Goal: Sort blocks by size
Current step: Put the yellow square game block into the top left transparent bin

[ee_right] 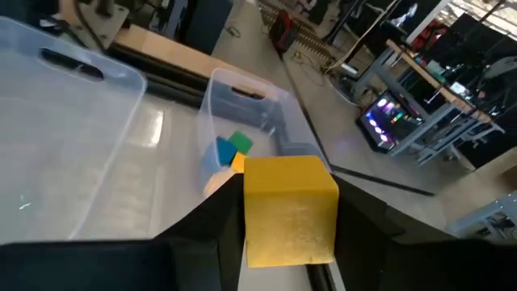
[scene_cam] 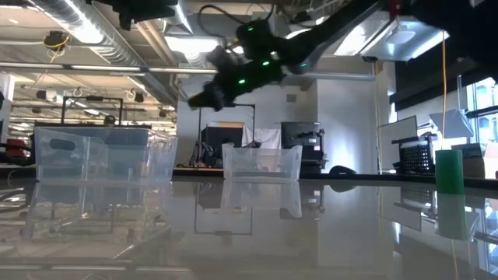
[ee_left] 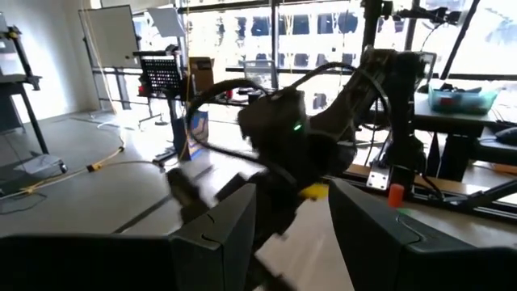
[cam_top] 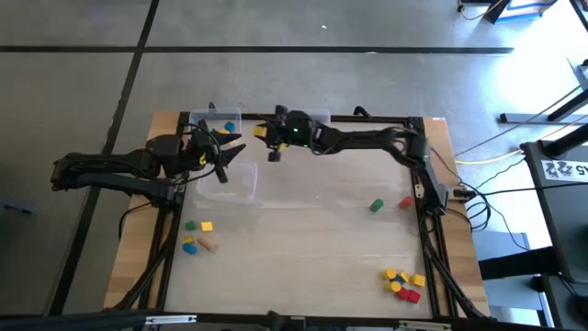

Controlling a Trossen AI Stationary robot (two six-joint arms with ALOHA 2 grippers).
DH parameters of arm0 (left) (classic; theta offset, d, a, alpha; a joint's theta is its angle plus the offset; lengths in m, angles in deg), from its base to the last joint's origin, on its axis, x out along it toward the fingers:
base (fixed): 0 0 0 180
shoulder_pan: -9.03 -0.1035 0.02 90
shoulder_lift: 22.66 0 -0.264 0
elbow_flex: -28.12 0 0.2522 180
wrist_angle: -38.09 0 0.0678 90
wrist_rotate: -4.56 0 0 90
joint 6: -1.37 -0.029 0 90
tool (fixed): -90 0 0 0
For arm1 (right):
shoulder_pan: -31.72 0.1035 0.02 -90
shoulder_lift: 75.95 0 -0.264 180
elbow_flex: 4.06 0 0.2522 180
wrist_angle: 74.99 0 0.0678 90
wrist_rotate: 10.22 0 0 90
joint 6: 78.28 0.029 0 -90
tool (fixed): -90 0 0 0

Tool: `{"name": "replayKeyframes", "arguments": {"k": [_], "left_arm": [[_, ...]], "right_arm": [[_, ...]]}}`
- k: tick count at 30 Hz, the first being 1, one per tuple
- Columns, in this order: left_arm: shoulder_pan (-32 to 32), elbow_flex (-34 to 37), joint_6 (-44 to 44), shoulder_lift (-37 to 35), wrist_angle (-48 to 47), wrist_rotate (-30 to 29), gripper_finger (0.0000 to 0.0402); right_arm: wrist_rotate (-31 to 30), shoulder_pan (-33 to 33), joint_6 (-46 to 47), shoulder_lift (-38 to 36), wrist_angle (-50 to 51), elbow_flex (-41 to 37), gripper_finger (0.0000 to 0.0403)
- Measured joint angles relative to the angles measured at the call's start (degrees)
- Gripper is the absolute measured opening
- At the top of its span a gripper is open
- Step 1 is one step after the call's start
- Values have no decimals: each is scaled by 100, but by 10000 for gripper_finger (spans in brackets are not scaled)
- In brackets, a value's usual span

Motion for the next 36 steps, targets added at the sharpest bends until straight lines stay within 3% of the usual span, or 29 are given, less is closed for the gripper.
{"name": "replayKeyframes", "arguments": {"k": [12,19,29,36], "left_arm": [[-4,0,-66,7,-4,7,155],[0,0,-52,11,-4,7,155],[0,0,-42,11,-9,7,155],[0,0,-42,11,-10,5,155]], "right_arm": [[-66,0,41,2011,53,2798,151],[-384,0,36,2962,27,3931,151],[-575,0,26,3290,-346,4118,154],[-570,2,25,3290,-324,4118,214]]}}
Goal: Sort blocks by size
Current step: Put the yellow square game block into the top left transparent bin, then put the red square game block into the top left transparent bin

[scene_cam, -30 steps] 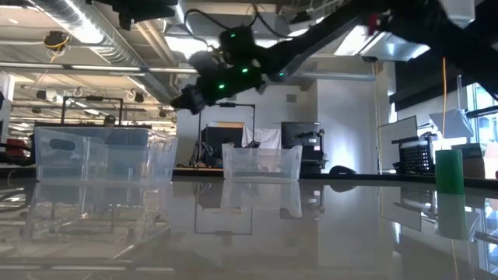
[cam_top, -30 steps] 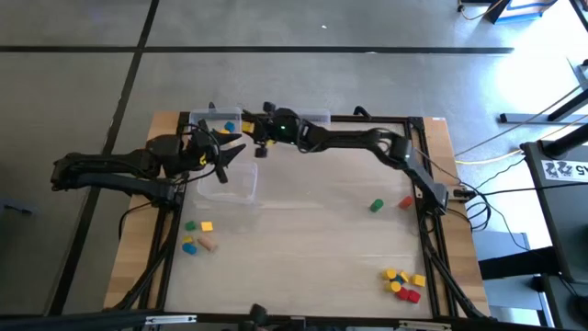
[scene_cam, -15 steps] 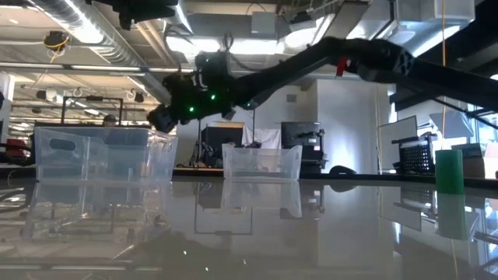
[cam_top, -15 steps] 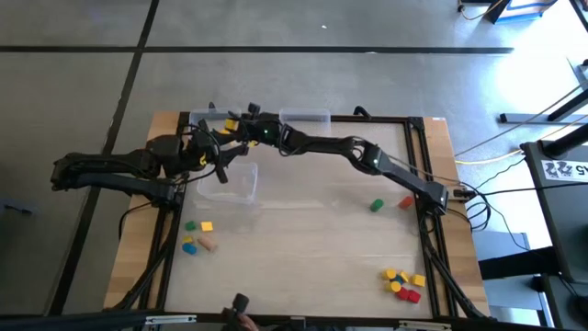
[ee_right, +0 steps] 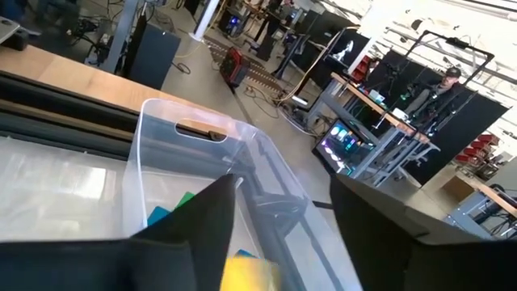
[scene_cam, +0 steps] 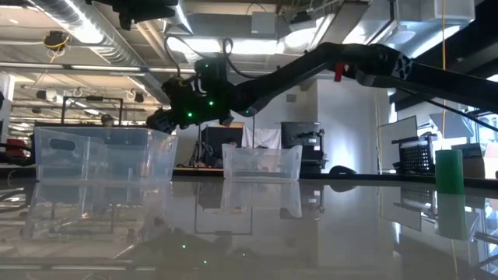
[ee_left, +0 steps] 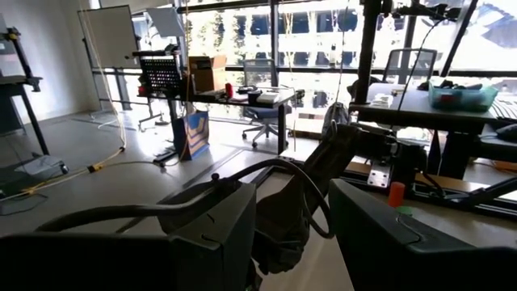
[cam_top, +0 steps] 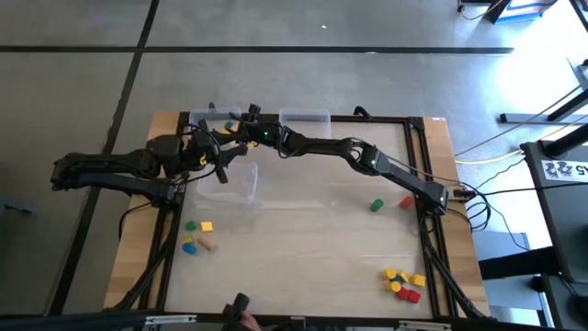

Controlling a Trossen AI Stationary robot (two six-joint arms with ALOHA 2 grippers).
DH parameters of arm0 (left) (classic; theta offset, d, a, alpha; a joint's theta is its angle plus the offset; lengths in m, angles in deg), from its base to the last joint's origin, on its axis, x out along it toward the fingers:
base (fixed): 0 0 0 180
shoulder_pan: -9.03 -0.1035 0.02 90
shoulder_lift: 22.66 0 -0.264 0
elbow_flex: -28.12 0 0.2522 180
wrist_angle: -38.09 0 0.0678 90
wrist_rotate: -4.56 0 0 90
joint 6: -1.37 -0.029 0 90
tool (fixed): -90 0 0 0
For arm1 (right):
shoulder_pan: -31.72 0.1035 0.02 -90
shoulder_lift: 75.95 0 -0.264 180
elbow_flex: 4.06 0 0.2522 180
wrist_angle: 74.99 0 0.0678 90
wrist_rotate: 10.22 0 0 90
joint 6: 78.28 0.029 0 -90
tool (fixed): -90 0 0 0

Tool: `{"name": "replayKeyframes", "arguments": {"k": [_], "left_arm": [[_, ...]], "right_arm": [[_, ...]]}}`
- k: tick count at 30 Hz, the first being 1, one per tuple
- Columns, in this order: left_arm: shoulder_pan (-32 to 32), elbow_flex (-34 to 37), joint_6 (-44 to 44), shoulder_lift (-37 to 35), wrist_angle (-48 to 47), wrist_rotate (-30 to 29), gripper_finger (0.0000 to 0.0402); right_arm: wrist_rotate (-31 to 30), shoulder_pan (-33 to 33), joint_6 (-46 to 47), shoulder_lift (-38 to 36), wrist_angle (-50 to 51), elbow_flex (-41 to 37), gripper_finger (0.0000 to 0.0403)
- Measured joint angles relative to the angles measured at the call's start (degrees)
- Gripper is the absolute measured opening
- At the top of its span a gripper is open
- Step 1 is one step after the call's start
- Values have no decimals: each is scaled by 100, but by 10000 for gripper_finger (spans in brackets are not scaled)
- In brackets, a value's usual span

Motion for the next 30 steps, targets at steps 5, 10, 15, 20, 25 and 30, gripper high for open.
{"name": "replayKeyframes", "arguments": {"k": [5,10,15,20,25,30], "left_arm": [[0,0,0,0,0,0,155],[4,0,3,0,-37,1,155],[13,0,55,0,-68,1,155],[13,0,62,0,-277,3,155],[13,0,101,-4,-314,232,155],[13,0,114,7,-307,495,155]], "right_arm": [[-2,0,-50,-15,58,0,258],[109,9,-147,-308,661,0,270],[282,39,-352,-771,1829,2,271],[249,82,-698,-1320,3061,0,271],[209,196,-1157,-1841,4097,0,271],[-295,447,-1559,-2290,5407,0,271]]}}
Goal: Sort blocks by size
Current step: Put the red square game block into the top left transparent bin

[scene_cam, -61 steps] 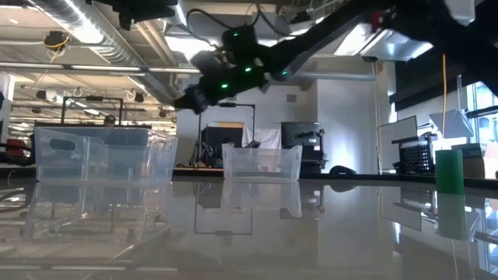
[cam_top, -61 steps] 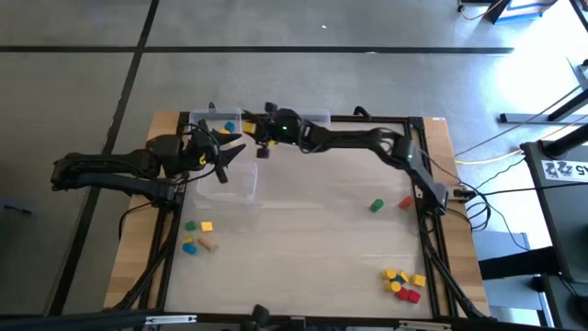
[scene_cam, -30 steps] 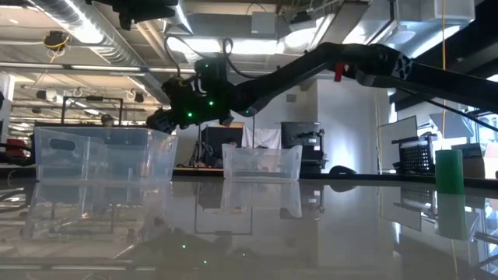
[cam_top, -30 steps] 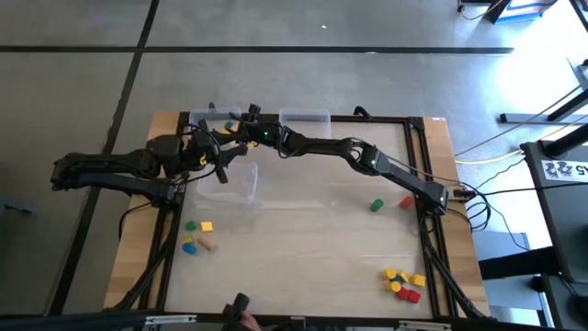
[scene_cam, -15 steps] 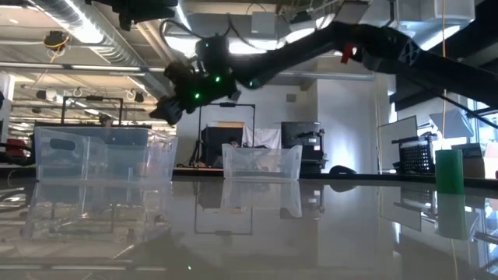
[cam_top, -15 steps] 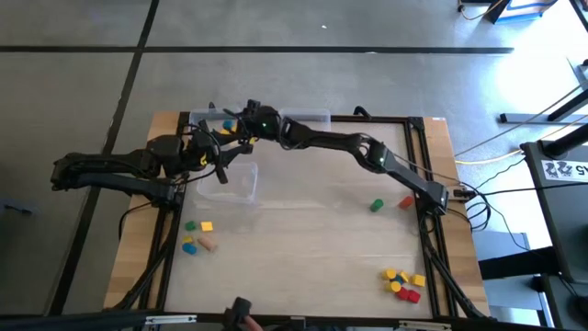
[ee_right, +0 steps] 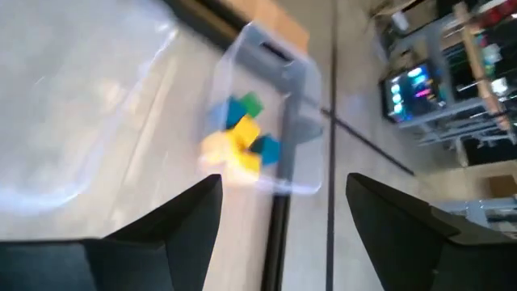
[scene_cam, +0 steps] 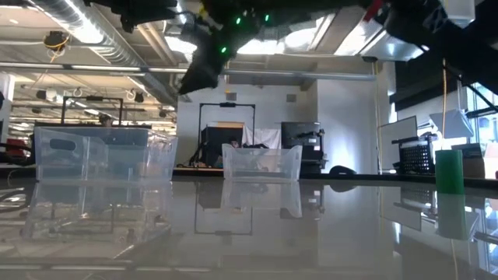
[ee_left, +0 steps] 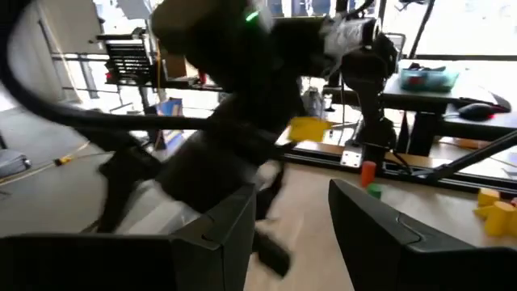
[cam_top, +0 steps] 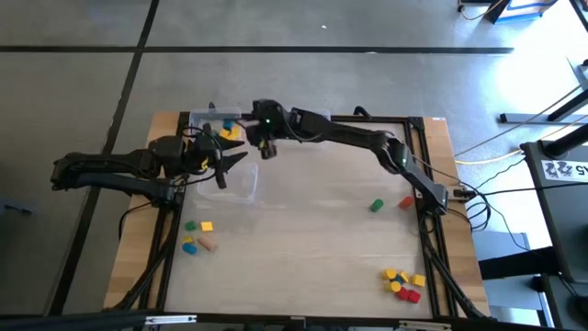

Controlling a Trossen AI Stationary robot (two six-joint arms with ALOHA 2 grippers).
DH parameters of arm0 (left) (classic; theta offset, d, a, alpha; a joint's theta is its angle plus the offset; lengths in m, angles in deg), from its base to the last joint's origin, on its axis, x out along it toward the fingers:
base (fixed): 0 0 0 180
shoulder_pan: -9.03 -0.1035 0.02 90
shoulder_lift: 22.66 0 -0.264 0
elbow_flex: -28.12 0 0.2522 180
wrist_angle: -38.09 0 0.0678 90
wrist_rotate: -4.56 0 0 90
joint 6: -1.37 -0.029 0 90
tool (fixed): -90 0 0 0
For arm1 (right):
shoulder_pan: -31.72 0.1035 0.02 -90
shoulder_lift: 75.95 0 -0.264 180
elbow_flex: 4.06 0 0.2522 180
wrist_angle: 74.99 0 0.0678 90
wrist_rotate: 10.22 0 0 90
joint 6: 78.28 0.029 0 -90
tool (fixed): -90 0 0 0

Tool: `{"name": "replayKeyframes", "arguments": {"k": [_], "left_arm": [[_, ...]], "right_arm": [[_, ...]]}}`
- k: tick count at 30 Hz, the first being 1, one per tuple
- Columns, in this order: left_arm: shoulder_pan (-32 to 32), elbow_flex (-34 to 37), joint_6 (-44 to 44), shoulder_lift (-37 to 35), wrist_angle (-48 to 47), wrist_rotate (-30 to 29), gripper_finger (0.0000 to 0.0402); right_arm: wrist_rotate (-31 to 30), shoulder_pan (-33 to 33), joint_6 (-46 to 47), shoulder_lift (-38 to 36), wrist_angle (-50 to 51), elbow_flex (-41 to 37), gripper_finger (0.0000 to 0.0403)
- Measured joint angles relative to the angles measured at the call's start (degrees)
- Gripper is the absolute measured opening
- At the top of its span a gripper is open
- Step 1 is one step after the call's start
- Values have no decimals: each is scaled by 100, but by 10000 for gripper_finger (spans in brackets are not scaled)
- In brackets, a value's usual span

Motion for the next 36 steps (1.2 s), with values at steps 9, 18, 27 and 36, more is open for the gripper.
{"name": "replayKeyframes", "arguments": {"k": [9,18,27,36], "left_arm": [[23,0,214,0,21,432,155],[336,0,648,276,5,446,155],[891,0,970,923,92,429,155],[1365,0,1286,1669,675,427,155]], "right_arm": [[-212,622,-111,-445,2022,-2,271],[-572,1252,429,-730,3475,-7,271],[-1780,2421,1657,-913,4803,-13,271],[-2262,3731,3311,-1103,5678,-13,271]]}}
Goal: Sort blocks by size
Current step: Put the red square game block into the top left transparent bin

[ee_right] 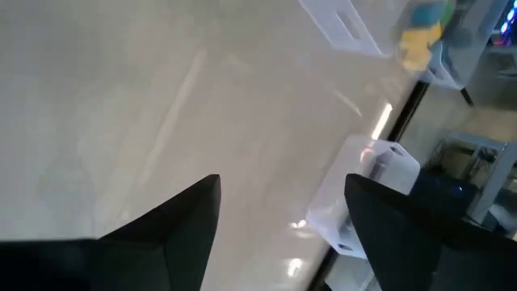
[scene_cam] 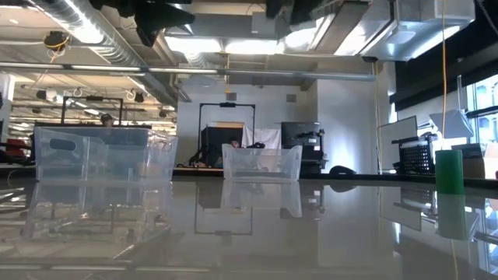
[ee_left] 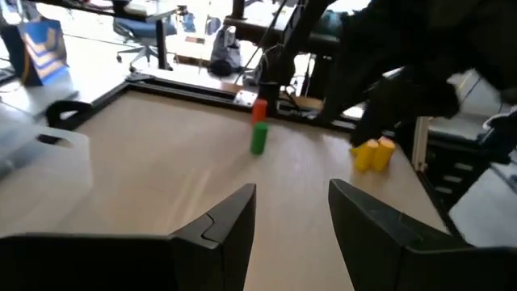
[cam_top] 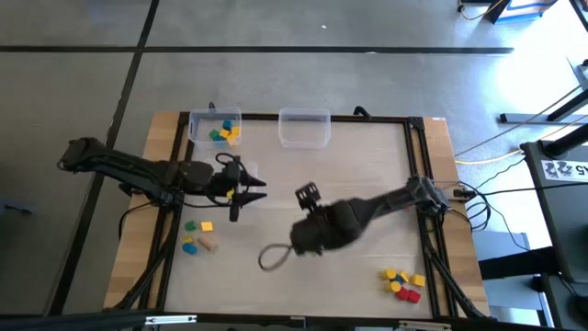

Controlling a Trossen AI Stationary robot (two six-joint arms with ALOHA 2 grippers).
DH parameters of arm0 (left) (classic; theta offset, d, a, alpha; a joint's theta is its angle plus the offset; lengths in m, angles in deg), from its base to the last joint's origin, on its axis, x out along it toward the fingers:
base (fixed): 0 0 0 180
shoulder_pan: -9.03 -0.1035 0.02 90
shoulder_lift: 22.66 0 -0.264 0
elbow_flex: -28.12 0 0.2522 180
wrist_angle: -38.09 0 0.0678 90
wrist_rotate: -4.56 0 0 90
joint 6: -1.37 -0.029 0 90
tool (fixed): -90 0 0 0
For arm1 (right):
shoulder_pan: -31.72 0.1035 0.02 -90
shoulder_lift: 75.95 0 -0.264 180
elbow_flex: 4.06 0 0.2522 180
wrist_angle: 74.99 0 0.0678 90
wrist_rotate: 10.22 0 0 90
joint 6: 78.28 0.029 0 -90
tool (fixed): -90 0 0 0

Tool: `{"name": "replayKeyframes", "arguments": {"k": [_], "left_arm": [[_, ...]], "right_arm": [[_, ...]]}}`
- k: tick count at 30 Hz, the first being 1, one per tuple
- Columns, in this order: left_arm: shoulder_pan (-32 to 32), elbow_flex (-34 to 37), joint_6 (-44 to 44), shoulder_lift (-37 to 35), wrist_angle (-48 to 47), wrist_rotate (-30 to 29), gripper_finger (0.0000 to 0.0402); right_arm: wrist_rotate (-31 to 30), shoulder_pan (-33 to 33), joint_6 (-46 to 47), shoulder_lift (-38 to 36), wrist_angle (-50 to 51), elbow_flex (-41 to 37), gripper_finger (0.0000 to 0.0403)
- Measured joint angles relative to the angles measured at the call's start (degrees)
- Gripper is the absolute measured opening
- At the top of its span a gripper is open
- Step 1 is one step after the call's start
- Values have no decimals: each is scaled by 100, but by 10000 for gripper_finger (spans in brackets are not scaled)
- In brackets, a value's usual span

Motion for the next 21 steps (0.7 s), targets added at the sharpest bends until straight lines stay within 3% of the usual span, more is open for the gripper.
{"name": "replayKeyframes", "arguments": {"k": [7,12,21], "left_arm": [[139,4,120,422,173,-1,155],[171,2,192,594,289,-1,155],[172,2,364,617,305,-1,155]], "right_arm": [[-44,918,1322,-351,-9,-218,271],[104,1461,2617,-800,-26,-1061,271],[1173,2535,5156,-1471,1,-2628,271]]}}
